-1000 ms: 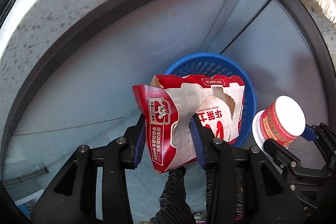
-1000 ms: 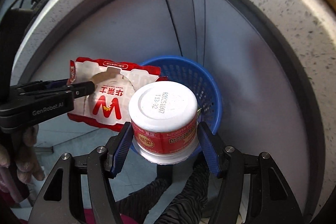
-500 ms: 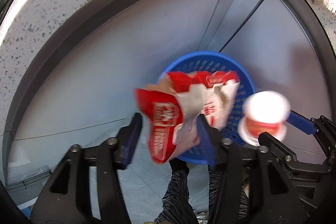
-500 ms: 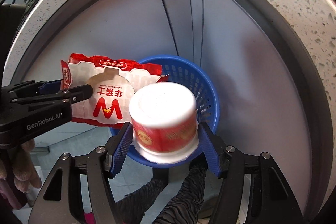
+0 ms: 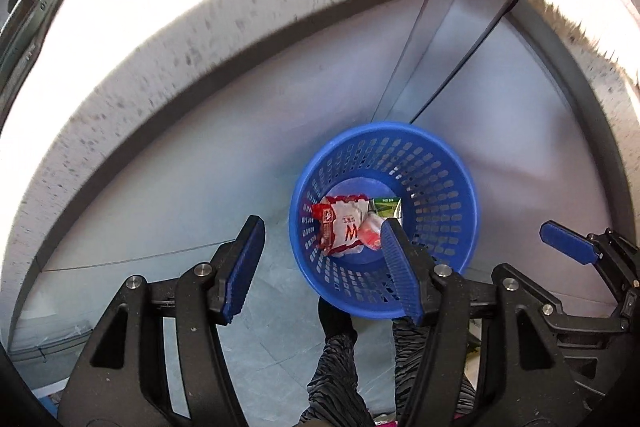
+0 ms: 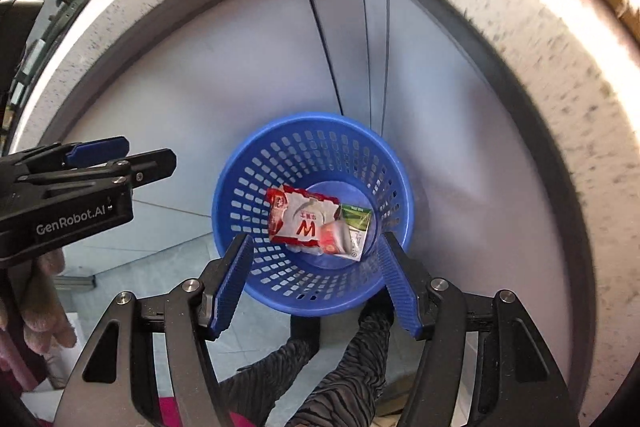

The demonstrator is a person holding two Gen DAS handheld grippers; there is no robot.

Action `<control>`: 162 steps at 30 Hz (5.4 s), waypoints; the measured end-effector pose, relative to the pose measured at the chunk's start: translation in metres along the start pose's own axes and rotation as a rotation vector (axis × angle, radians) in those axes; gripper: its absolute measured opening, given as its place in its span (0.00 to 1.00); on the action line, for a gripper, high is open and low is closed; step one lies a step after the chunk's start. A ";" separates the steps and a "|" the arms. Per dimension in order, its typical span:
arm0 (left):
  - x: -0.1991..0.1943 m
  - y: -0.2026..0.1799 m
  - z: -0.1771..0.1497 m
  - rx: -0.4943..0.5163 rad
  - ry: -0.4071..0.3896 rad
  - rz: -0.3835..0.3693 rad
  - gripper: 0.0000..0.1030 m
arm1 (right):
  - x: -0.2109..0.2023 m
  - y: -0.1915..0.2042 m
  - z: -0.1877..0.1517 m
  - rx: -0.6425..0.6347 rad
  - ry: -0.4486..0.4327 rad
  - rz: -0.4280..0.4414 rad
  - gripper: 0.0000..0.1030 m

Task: Collect trash
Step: 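Raise both tools back above the cloth, then move the right gripper toward the clear plastic bag beside the bottle, then grasp the clear plastic bag with the right gripper while the left grasps the orange peel, then carry the bag and orange peel down over the blue wastebasket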

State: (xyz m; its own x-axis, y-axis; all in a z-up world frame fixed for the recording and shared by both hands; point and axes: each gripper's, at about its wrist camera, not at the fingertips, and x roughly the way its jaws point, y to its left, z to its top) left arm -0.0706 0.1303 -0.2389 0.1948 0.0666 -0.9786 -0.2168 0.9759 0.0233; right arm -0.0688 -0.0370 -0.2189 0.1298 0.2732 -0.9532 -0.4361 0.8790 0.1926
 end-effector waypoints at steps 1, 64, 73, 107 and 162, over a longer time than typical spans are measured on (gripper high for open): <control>-0.003 0.000 0.000 -0.003 -0.005 -0.003 0.60 | -0.004 0.000 0.001 0.002 -0.005 0.004 0.61; -0.115 -0.137 0.165 -0.027 -0.225 -0.189 0.65 | -0.185 -0.186 0.233 -0.262 -0.326 -0.092 0.63; -0.099 -0.147 0.185 -0.044 -0.192 -0.177 0.65 | -0.153 -0.197 0.277 -0.369 -0.237 -0.071 0.63; -0.075 -0.168 0.218 -0.032 -0.150 -0.208 0.47 | -0.071 -0.185 0.334 -0.480 -0.095 -0.024 0.16; -0.143 -0.071 0.096 -0.024 -0.274 -0.264 0.43 | -0.175 -0.121 0.176 -0.134 -0.303 0.066 0.07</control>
State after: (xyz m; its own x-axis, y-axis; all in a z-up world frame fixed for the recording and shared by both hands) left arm 0.0086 0.0712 -0.0812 0.4951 -0.1305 -0.8590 -0.1467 0.9619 -0.2307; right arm 0.1184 -0.1226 -0.0340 0.3473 0.4493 -0.8231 -0.5630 0.8019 0.2002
